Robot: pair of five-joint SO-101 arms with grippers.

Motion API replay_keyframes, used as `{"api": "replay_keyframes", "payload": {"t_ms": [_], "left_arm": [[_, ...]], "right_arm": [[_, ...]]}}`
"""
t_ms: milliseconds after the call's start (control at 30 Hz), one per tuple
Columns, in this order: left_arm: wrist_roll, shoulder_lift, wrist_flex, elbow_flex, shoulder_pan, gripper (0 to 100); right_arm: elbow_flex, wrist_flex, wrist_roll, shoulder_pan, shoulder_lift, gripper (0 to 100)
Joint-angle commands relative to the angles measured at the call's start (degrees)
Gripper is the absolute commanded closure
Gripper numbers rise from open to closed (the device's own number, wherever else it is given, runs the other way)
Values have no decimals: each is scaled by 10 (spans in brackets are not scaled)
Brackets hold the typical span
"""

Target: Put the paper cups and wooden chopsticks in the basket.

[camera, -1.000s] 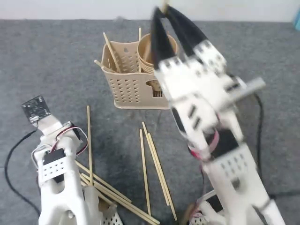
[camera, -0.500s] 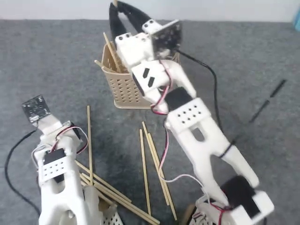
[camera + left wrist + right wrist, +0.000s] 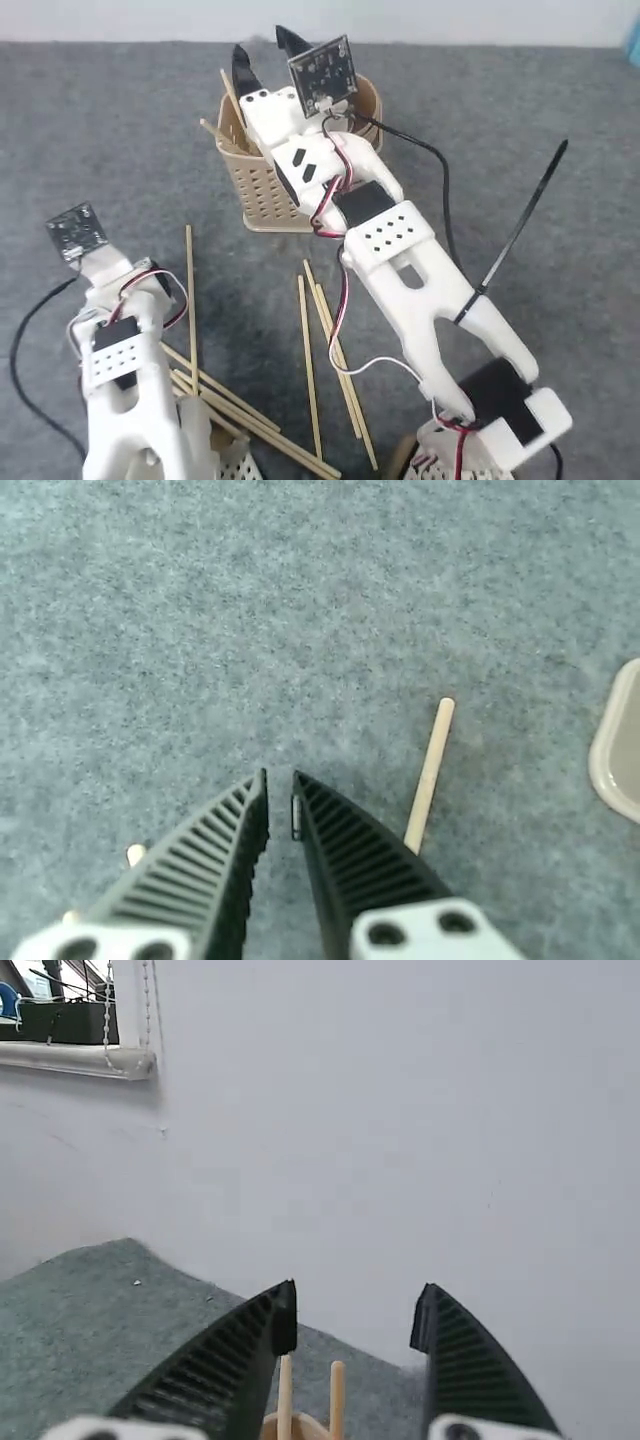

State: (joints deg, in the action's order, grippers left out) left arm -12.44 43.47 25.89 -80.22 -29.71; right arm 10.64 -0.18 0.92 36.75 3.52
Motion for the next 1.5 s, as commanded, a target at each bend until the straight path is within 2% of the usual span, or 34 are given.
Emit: {"api": "replay_keyframes", "payload": {"t_ms": [0, 300, 600, 1100, 1200, 1300, 1467], "left_arm": [[7, -2, -14, 16, 6, 960], [6, -2, -14, 16, 6, 960], [7, -2, -13, 16, 6, 960], [7, -2, -11, 16, 6, 960], [4, -2, -9, 17, 10, 961], [4, -2, 33, 23, 35, 961], [3, -2, 58, 35, 64, 961]], "right_arm": [[-40, 51, 40, 1, 74, 800], [-39, 355, 131, 2, 255, 800], [-37, 653, 130, 6, 331, 800], [-34, 1021, 130, 5, 412, 800], [11, 1029, 130, 3, 422, 800], [104, 1025, 129, 6, 446, 800], [241, 984, 129, 23, 488, 800]]}}
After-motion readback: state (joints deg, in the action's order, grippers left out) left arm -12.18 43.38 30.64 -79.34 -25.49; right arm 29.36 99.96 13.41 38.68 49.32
